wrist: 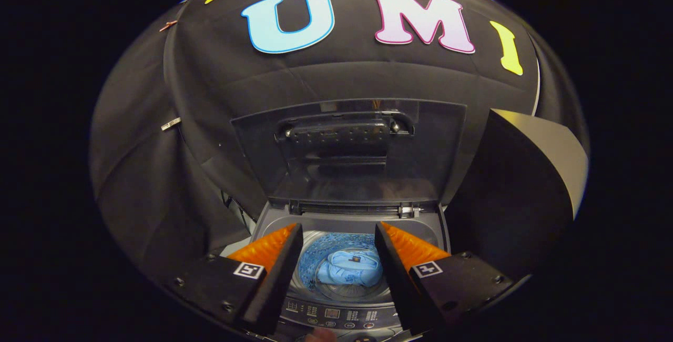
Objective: Put the clothes into the washing machine and then close the washing machine lid.
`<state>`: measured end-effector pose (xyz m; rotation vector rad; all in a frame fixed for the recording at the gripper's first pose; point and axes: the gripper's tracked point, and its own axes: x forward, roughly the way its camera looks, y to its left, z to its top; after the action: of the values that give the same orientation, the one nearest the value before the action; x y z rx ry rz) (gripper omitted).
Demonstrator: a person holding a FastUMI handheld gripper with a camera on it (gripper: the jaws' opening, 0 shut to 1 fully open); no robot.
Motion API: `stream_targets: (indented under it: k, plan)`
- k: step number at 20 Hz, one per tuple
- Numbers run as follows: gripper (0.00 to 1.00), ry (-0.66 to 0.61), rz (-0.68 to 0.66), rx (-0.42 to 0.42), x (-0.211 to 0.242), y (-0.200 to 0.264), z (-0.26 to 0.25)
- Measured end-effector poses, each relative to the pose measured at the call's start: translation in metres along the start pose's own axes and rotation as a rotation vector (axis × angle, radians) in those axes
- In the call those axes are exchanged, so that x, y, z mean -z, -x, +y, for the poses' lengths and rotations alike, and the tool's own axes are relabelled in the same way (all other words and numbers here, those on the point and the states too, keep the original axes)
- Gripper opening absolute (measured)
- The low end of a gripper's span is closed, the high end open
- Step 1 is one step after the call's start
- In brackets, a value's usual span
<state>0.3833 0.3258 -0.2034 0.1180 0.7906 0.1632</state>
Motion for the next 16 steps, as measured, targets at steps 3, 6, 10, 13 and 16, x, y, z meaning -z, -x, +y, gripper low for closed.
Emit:
stream_targets:
  k: [3,6,10,13,16]
  plan:
    - [0.93,-0.001,-0.120,-0.007,-0.031,0.011,0.001]
    - [1.00,0.021,-0.141,0.043,-0.048,0.025,-0.009]
    - [1.00,0.021,-0.240,0.073,-0.079,0.047,-0.023]
    - [1.00,-0.003,-0.321,0.070,-0.102,0.056,-0.028]
    - [1.00,0.001,-0.365,0.080,-0.126,0.054,-0.032]
